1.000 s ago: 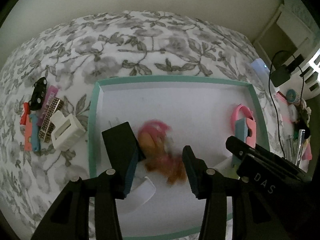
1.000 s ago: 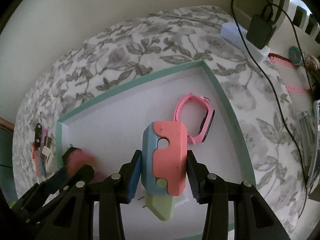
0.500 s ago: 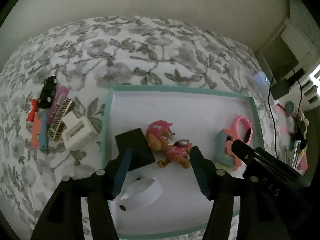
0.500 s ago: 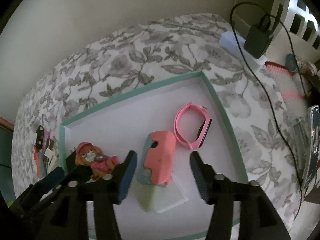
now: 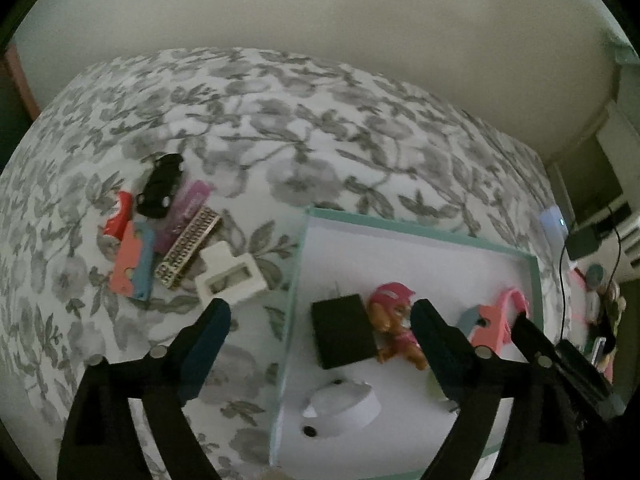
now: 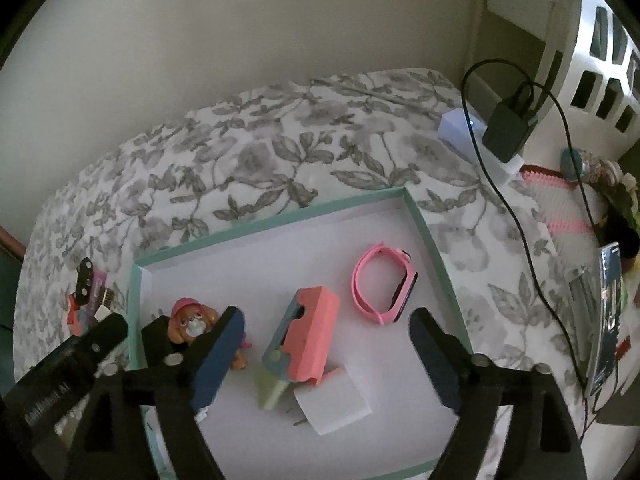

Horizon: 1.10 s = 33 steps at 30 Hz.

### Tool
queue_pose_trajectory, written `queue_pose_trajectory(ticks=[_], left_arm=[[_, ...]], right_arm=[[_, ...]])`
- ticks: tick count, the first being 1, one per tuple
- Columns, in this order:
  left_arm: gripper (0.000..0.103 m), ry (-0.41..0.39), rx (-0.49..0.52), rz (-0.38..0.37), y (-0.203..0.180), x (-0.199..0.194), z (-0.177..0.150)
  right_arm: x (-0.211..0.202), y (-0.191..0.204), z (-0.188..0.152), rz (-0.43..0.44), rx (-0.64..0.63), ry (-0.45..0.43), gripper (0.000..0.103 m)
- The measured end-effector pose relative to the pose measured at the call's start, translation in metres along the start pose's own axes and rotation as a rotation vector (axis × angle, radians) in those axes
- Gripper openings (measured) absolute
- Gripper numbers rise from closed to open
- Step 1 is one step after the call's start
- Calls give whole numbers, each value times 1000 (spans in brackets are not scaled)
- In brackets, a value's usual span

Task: Organize rigid objects
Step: 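Move both open tools from the tray back to the object pile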

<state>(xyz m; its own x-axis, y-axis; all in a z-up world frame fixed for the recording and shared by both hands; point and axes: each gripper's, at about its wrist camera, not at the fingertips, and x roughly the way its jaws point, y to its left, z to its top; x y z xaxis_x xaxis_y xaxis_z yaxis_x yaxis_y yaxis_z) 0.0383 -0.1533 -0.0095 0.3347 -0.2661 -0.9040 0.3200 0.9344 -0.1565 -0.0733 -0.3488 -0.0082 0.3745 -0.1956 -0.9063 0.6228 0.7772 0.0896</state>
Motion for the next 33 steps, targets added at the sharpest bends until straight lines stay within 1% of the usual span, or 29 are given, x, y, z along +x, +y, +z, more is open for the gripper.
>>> queue_pose_trajectory(ticks=[1,4,6,12,19,24,28,33], left_arm=[[93,-4,-10,3,4,-1,1],[93,-21,-35,17,14,-3,3],[96,-36,-47,30,21,-4,5],[97,-81,-79,69,42,-13,10],[97,-130,-144,127,86,-28,23],[97,-164,-218,179,128,-43,27],[97,-188,-285,189,161,-53,29],[97,-207,-343,213,195,-61,30]], right_arm=[[0,1,0,-2,-4,-1,95],[1,3,-1,-7,-16,-4,100],[1,5,-2,-12,-22,-9,103],[0,9,-3,-10,-26,-16,103],[0,26,-6,14,-62,-17,103],[-4,56,-12,74,-110,-27,103],[-9,87,-15,100,-169,-59,103],[-14,126,-21,164,-243,-87,103]])
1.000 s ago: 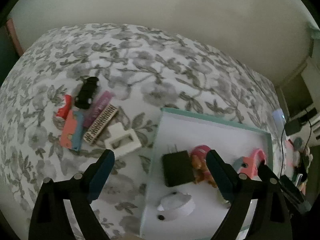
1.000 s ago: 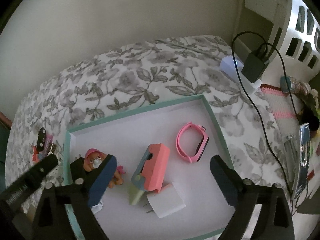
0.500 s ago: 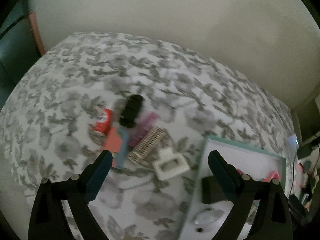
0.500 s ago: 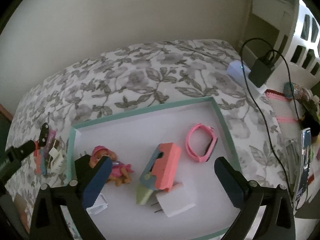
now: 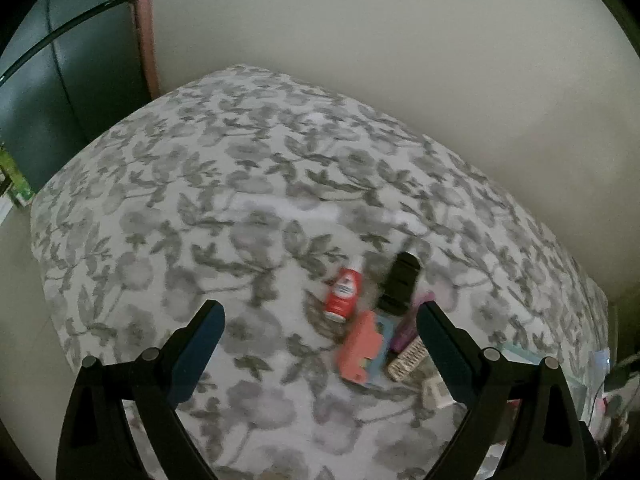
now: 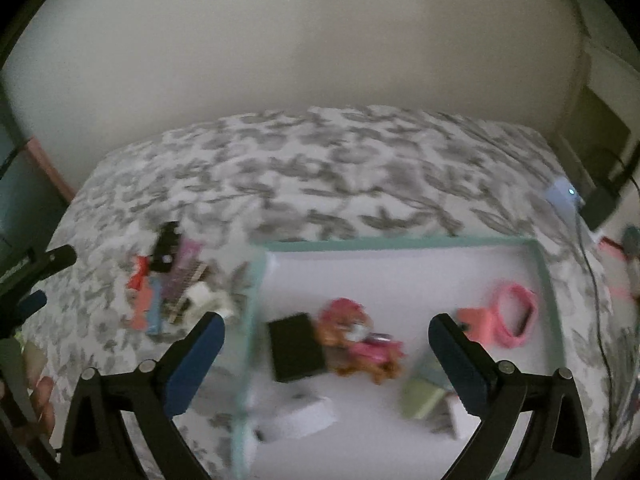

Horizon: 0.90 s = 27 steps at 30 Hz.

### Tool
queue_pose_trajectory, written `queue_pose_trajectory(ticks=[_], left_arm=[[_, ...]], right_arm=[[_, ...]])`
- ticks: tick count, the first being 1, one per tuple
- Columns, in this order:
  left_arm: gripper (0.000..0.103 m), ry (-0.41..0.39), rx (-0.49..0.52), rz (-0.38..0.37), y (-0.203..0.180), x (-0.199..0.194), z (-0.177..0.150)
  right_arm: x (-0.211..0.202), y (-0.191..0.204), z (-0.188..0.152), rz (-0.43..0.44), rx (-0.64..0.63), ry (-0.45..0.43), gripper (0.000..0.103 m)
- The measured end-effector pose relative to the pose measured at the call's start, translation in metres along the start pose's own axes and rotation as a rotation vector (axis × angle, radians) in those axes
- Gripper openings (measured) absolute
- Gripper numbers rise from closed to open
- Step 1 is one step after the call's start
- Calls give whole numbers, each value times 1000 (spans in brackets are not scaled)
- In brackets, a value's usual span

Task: Organize rigid objects
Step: 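Move both open tools from the tray back to the object pile, then grasp the coral-teal block with the left tool while the right tool grasps the white hair clip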

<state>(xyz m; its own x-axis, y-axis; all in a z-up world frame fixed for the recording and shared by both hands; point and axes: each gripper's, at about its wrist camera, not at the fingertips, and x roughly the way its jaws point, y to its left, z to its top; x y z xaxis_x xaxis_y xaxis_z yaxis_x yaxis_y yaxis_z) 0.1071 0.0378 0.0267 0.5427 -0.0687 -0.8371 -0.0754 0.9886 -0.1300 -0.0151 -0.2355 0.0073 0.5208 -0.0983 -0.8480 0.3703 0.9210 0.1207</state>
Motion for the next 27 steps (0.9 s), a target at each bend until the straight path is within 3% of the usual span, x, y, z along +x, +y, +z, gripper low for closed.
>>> queue_pose_trajectory(ticks=[8,14,21,27], left_arm=[[97,66,-10,-35,16,19,4],[97,124,25,-65,7,37,1],[97,233,89,-108,-13,64,-8],[97,296,126,-94,-23,83,-17]], right_arm=[[15,50,-2,97,-98,0,103],[36,62,-2,147,-104,65,89],[52,77,-1,151,-171,100,80],[67,91,-3,146,-225,131,75]])
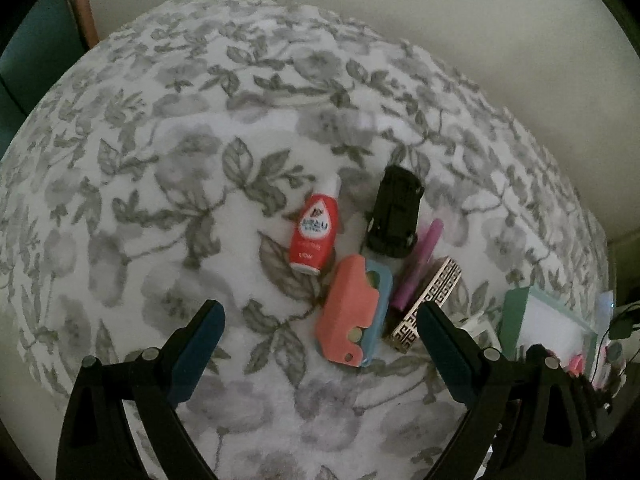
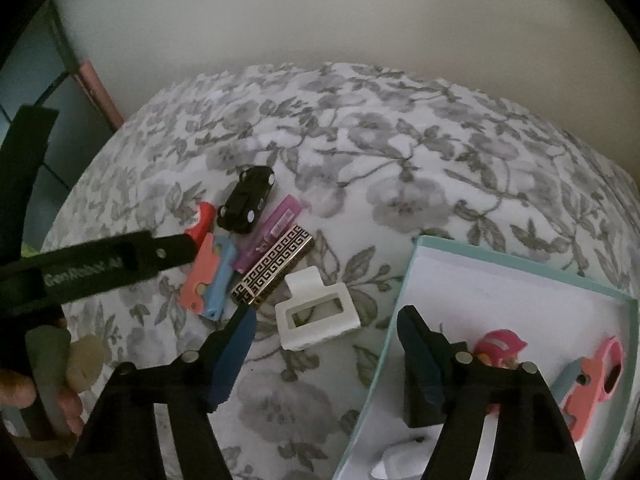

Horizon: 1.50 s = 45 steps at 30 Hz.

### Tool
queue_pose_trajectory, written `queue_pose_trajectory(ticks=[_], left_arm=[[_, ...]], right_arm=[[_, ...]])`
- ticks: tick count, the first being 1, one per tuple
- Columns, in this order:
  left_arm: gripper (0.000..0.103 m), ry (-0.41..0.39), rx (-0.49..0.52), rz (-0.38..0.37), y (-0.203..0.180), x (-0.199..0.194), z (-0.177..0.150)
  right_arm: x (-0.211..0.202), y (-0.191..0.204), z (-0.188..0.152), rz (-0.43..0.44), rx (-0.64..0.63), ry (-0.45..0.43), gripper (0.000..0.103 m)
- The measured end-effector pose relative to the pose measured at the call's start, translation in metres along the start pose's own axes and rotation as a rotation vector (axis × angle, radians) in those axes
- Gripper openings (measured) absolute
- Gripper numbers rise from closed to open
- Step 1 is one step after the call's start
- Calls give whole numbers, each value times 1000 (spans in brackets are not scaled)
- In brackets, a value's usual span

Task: Organize rigid objects
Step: 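Grasp the coral-teal block with the left tool while the right tool grasps the white hair clip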

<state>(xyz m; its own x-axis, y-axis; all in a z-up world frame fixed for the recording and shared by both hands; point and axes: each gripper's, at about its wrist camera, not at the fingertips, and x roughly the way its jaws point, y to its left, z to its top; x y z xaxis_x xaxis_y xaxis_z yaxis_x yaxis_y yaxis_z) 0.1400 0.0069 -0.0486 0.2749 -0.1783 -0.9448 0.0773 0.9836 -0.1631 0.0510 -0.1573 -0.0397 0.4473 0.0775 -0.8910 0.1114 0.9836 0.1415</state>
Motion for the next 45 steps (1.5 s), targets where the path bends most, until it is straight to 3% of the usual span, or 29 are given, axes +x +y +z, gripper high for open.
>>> queue_pose_trajectory(ticks=[11,17,23,27,34,38,45], left_arm=[[97,63,38,15,-7,25,0],[95,76,69,40,-12,35,-2],[62,73,84,22,-19,35,-3],[46,87,105,-9,-28,37,-6],[46,74,131,8,-38,42,-10],[46,72,176,59,-46,52,-11],[46,65,172,63,-51,56,-9]], right_arm=[[28,10,5,-28,-52,40,72],[39,12,4,-41,-60,59,60],[40,11,3,-39,-49,60,59],[39,12,2,-39,-53,64,59],[39,13,-3,-35,-55,71,59],[38,13,-6,-31,-54,69,59],[38,11,-7,-26,-47,64,59]])
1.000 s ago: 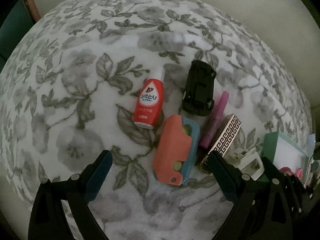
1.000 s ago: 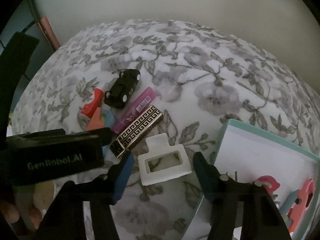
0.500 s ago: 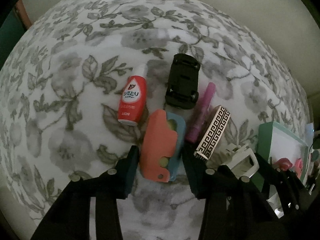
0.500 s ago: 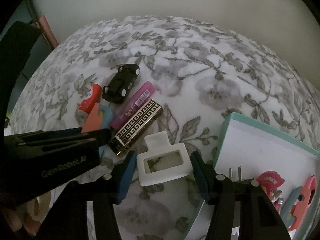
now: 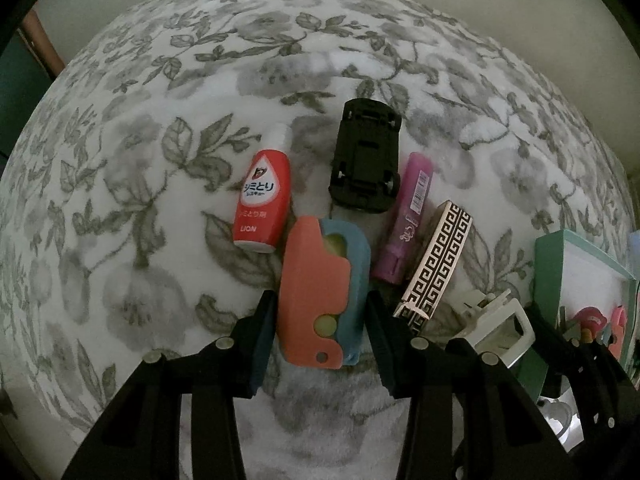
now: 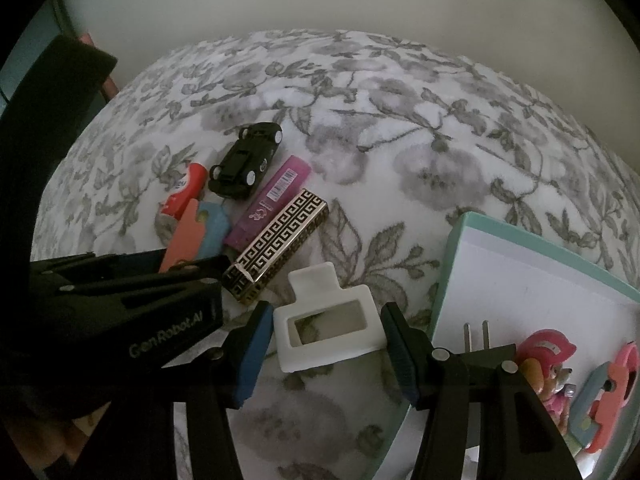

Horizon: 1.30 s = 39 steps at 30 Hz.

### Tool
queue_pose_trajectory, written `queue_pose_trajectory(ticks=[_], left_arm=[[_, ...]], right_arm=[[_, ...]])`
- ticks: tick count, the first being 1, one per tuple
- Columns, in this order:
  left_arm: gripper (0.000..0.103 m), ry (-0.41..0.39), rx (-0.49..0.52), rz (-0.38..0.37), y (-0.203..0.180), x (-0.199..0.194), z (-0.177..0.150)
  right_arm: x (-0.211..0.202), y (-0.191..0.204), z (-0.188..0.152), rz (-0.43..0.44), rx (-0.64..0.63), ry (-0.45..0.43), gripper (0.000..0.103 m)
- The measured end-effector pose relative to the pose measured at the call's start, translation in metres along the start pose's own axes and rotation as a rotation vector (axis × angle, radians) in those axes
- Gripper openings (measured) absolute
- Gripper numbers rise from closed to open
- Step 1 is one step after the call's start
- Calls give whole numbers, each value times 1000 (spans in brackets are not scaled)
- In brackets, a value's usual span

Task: Organize rigid objects
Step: 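Grasp the coral-teal block with the left tool while the right tool grasps the white hair clip, then carry the coral block into the tray with the left tool while the right tool lowers the white clip there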

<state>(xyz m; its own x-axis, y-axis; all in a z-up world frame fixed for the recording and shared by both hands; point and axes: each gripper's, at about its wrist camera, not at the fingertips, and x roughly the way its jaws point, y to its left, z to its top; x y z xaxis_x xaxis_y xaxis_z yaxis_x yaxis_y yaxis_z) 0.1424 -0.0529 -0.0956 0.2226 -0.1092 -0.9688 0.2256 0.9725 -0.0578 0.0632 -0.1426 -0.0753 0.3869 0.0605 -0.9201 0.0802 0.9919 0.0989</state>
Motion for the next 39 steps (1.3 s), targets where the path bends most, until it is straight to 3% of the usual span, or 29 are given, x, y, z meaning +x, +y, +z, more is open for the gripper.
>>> queue_pose_trajectory(ticks=[10,16,23,30,39], left_arm=[[46,-4,14,15,1,-5,-4],[45,-1,-20,-32,11,-10,-2],[44,-75,-32,-55,19,-42,4],[35,-164,-27,-73,22,-80,7],[35,-225,-1,-89,10,-111,1]], right_arm=[[2,0,-1,3,5,-2,58],[-3,2,3,-6,13,-7,58],[-26,3,12,3,24,-68,58],[-51,-4,18,-5,52,-114,58],[-74,-22,8,-4,110,-138,58]])
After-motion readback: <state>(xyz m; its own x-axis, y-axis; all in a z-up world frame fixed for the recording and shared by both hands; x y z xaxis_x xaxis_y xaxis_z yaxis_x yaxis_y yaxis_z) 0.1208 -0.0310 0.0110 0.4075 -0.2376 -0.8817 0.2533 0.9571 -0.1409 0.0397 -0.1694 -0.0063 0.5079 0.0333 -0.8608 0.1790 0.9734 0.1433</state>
